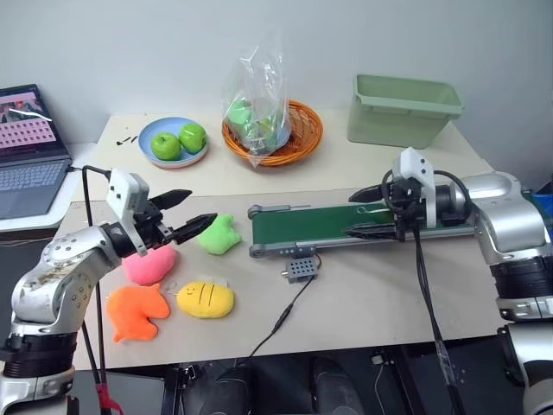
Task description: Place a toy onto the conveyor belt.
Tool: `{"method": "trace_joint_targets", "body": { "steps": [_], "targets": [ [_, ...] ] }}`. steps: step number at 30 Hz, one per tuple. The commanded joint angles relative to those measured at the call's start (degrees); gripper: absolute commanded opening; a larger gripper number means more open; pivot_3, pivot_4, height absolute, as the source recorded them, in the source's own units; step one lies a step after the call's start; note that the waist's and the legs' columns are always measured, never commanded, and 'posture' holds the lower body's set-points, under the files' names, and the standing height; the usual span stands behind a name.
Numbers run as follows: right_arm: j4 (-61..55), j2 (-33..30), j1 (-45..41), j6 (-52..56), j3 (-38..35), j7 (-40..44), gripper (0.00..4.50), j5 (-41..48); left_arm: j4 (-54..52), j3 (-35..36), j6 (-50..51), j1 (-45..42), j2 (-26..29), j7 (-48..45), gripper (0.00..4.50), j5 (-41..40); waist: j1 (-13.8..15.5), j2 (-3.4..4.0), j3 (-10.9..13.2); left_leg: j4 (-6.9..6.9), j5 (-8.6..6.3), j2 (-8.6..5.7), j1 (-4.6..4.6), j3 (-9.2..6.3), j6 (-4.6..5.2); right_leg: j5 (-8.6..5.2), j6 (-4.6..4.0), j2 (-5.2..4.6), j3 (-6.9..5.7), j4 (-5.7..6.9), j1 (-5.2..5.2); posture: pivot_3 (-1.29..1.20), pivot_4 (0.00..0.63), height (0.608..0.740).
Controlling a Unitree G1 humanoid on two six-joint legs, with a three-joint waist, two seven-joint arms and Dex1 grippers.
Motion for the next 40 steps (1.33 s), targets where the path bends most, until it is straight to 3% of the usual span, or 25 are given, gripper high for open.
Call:
{"method": "trace_joint_targets", "body": {
  "steps": [1,17,40],
  "targets": [
    [0.0,-0.2,-2.3,-1.4,-2.4,-0.6,4.50,0.8,-0.2,2.0,0.9,-1.5,1.3,-1.0,4.42,-0.3,0.0,0.00,0.0,0.00,0.00,0.00,0.00,0.00,0.00,0.00,0.00,0.00,0.00,0.00,0.00,0.00,0.150,0.740],
    [-1.4,1.4,-3.1,-0.3,-3.6,-1.7,4.50,3.9,-1.3,3.1,6.7,-3.4,1.3,-1.6,4.42,-3.0,0.2,0.00,0.0,-0.01,0.00,0.03,0.00,0.01,0.00,0.01,-0.01,0.01,0.00,0.00,-0.01,0.00,0.150,0.740],
    [-1.9,1.9,-2.9,-0.1,-3.8,-1.9,4.50,5.3,-3.6,3.5,7.4,-3.6,1.2,-0.2,4.42,-3.4,0.3,0.00,0.0,-0.03,0.00,0.04,0.00,0.03,0.00,0.01,-0.01,0.01,0.00,-0.02,-0.01,0.00,0.150,0.740]
  ]
}}
